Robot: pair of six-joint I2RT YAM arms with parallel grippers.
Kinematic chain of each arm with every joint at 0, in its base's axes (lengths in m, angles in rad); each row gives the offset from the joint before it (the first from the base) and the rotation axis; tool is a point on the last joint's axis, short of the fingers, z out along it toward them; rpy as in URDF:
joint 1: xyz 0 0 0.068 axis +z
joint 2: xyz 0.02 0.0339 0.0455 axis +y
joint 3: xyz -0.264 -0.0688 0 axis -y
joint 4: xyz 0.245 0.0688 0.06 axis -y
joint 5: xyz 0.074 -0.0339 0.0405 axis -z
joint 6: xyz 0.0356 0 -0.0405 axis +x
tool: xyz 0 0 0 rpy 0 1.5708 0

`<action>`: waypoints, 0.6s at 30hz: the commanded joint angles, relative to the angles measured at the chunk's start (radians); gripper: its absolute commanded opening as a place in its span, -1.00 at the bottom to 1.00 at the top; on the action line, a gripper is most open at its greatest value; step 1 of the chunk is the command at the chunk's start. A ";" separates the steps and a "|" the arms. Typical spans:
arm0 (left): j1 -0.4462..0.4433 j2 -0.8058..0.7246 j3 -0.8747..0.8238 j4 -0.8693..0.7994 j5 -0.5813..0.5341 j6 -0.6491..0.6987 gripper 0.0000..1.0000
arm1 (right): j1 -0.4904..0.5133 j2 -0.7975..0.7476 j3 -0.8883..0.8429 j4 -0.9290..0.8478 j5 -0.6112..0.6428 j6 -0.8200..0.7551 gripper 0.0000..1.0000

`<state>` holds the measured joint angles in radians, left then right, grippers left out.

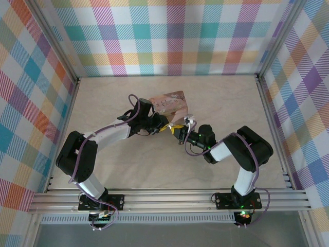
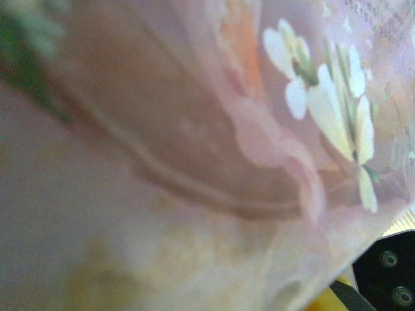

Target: Unlock the padlock with the key

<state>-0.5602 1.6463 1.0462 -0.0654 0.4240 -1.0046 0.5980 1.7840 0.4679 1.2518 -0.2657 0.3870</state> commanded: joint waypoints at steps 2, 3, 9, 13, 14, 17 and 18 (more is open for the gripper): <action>-0.024 -0.024 0.026 -0.036 0.118 0.004 -0.90 | 0.009 -0.017 0.052 0.038 0.042 -0.094 -1.00; -0.024 -0.025 0.025 -0.038 0.117 0.004 -0.90 | 0.009 -0.012 0.052 0.042 0.048 -0.100 -1.00; -0.024 -0.029 0.020 -0.041 0.118 0.007 -0.90 | 0.009 0.000 0.057 0.074 0.026 -0.093 -1.00; -0.026 -0.029 0.018 -0.037 0.120 0.012 -0.90 | 0.008 0.009 0.069 0.083 -0.020 -0.040 -1.00; -0.026 -0.029 0.016 -0.035 0.121 0.013 -0.90 | 0.008 0.011 0.071 0.091 -0.026 -0.027 -1.00; -0.027 -0.032 0.010 -0.032 0.120 0.017 -0.90 | 0.001 0.021 0.074 0.124 -0.045 0.024 -1.00; -0.028 -0.033 0.007 -0.029 0.120 0.018 -0.90 | -0.001 0.026 0.077 0.131 -0.056 0.033 -1.00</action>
<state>-0.5598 1.6463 1.0462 -0.0761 0.4126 -0.9974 0.5983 1.7973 0.4808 1.2488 -0.2905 0.3672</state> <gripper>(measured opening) 0.214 0.052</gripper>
